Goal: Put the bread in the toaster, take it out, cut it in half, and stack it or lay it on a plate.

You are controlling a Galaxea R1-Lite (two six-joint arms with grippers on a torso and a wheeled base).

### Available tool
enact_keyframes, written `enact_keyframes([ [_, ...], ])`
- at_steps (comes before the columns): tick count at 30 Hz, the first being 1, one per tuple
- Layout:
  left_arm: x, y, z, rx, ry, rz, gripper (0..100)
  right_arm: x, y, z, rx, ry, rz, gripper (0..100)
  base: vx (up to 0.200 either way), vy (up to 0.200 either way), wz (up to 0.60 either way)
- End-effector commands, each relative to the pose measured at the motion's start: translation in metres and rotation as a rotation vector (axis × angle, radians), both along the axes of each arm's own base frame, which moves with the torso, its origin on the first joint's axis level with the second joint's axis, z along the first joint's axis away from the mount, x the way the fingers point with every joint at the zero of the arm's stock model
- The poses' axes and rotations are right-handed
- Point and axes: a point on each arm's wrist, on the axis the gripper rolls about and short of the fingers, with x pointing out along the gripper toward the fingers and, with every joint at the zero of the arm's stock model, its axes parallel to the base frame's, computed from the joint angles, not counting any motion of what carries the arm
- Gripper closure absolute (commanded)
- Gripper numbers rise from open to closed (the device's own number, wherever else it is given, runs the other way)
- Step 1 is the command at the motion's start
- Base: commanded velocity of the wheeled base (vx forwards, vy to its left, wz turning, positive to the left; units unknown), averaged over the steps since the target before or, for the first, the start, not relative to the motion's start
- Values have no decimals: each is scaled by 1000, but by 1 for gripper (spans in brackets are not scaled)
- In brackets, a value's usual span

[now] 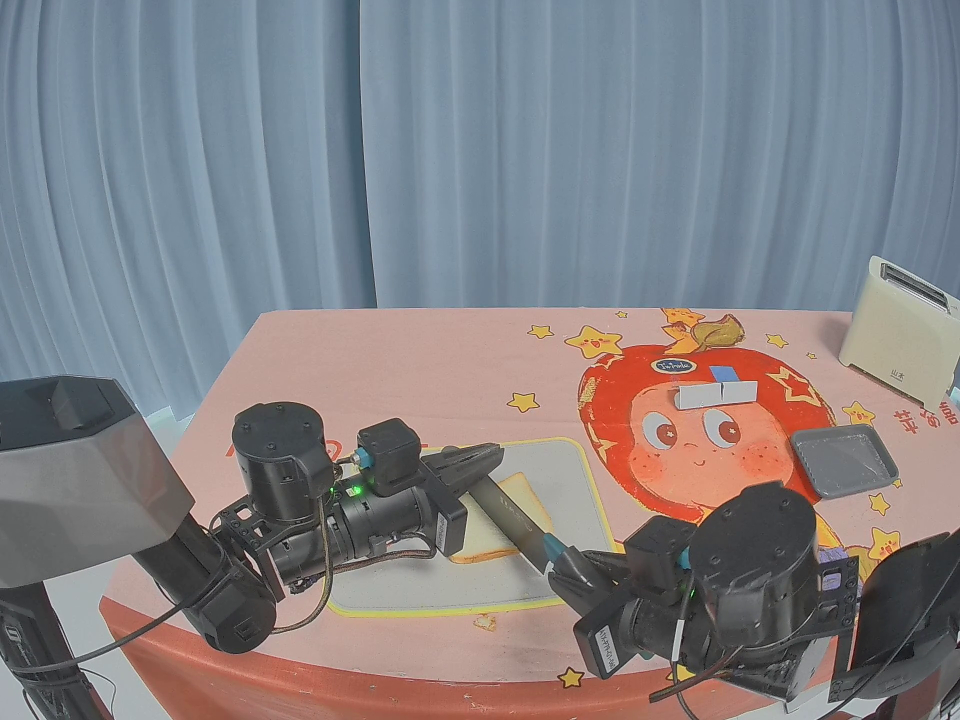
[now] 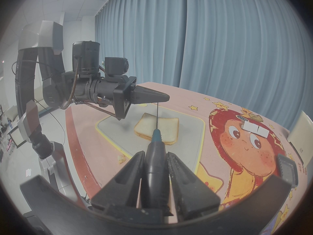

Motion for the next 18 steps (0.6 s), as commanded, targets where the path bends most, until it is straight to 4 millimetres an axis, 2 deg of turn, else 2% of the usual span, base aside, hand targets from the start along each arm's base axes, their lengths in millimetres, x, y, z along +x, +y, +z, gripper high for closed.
enact_keyframes([
  [1,-1,-1,-1,1,1,-2,100,0,0,4,16,-8,1,100,0,0,0],
  [8,0,-1,5,-11,-17,-4,100,0,0,-4,-13,8,1,100,0,0,0],
  [18,-2,1,-4,11,15,-2,100,0,-1,5,17,-9,-2,100,0,0,0],
])
